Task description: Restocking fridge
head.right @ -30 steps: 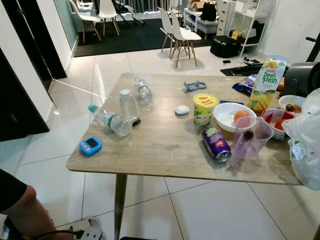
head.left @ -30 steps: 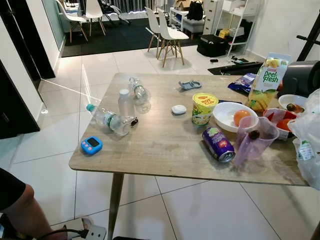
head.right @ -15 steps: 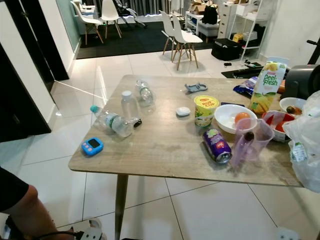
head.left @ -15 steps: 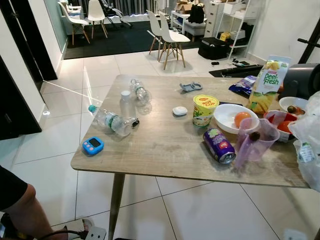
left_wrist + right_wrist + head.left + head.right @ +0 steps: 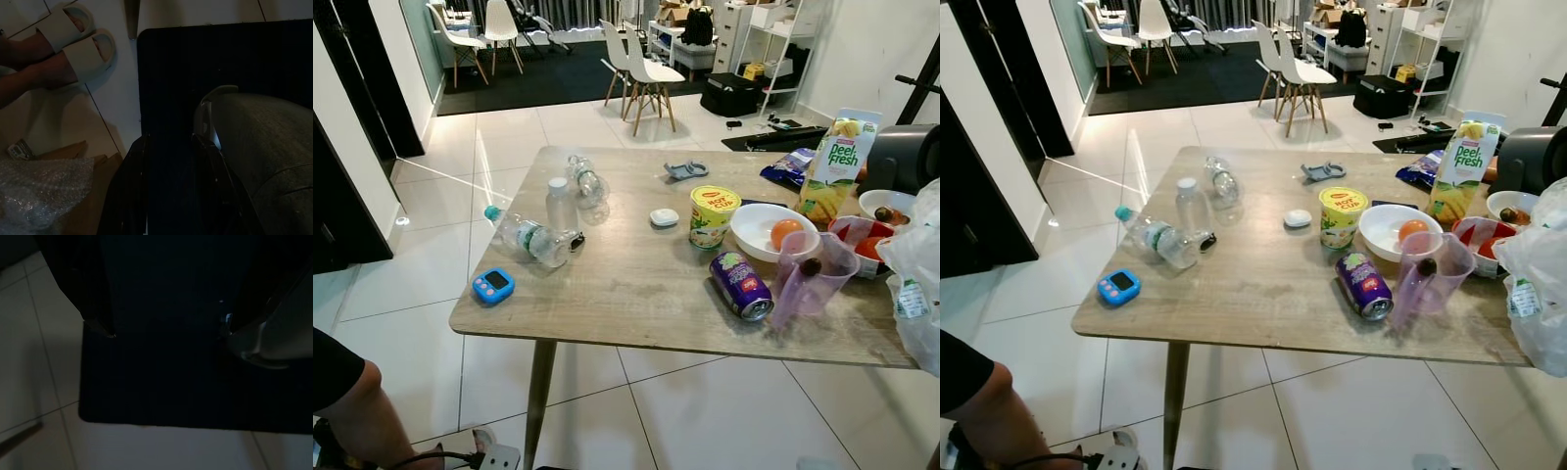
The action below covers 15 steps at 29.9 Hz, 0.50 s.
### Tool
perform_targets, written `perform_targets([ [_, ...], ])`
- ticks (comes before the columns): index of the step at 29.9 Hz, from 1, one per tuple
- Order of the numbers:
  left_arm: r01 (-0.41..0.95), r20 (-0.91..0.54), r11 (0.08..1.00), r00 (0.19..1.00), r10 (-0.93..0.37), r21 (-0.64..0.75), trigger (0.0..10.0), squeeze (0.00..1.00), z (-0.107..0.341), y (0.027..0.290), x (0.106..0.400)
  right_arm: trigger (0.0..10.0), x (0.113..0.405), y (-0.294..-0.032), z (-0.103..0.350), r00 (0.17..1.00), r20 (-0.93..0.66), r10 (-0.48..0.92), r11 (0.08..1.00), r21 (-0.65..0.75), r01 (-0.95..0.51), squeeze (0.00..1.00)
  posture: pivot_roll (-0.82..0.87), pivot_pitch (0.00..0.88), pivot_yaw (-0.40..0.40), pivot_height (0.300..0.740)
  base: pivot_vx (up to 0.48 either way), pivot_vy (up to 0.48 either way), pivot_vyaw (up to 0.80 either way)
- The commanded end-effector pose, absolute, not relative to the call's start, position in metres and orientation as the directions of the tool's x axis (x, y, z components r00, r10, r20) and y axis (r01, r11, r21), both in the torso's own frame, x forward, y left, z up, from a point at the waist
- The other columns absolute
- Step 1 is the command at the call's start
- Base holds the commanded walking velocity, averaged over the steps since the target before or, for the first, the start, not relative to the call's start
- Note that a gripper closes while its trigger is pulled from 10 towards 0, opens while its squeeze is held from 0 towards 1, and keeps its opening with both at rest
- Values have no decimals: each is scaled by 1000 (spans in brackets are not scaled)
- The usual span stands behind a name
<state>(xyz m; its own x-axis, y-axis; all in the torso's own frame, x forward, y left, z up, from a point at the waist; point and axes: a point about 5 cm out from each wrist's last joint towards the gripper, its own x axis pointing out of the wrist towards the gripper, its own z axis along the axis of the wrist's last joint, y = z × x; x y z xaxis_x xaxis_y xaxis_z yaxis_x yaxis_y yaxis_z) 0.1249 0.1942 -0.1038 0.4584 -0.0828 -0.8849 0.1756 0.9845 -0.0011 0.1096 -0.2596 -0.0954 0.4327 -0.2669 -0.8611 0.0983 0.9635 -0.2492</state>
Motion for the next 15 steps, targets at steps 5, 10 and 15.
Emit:
perform_targets([
  [5, 175, -892, 985, 447, -71, 9, 10000, 0, -105, 199, 120, 10000, 111, -245, -100, 423, -890, -170, 979, -203, -32, 0, 113, 0, -10, 740, 0, 0, 0],
  [10, 173, -891, 985, 449, -67, 13, 10000, 0, -104, 201, 121, 10000, 112, -242, -100, 423, -893, -154, 976, -203, -73, 0, 116, 0, -8, 740, 0, 0, 0],
  [15, 162, -887, 986, 459, -53, 25, 10000, 0, -102, 206, 125, 10000, 115, -239, -100, 425, -893, -144, 975, -202, -93, 0, 124, 0, -6, 740, 0, 0, 0],
])
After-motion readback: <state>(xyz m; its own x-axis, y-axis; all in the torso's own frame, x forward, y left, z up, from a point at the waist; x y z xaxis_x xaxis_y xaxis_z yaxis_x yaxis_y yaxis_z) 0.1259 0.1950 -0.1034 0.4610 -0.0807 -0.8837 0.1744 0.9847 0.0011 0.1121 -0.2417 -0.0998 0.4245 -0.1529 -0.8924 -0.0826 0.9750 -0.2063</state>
